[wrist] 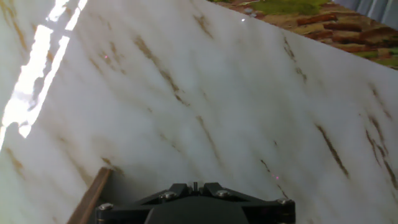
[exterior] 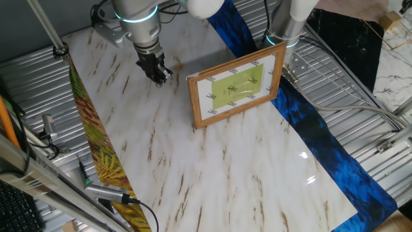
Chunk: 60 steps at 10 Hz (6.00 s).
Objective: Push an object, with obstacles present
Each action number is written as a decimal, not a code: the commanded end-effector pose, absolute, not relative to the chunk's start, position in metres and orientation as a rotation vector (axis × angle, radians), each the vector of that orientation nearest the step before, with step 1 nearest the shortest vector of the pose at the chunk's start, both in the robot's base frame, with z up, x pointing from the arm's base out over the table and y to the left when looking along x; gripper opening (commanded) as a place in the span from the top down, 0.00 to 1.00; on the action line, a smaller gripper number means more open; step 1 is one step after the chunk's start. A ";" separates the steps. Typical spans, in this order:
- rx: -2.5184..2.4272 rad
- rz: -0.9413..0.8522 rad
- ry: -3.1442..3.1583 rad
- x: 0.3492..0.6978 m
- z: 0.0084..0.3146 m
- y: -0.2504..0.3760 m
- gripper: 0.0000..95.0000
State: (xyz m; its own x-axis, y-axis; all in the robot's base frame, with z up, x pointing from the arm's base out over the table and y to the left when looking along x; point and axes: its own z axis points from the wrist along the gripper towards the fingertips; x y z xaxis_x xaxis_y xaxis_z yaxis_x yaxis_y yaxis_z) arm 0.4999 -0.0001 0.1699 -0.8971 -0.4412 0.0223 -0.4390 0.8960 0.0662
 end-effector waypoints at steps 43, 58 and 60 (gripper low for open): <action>0.940 -0.178 -2.923 0.430 0.122 -0.123 1.00; 0.957 -0.243 -2.872 0.378 0.067 -0.166 1.00; 0.960 -0.238 -2.862 0.371 0.064 -0.167 1.00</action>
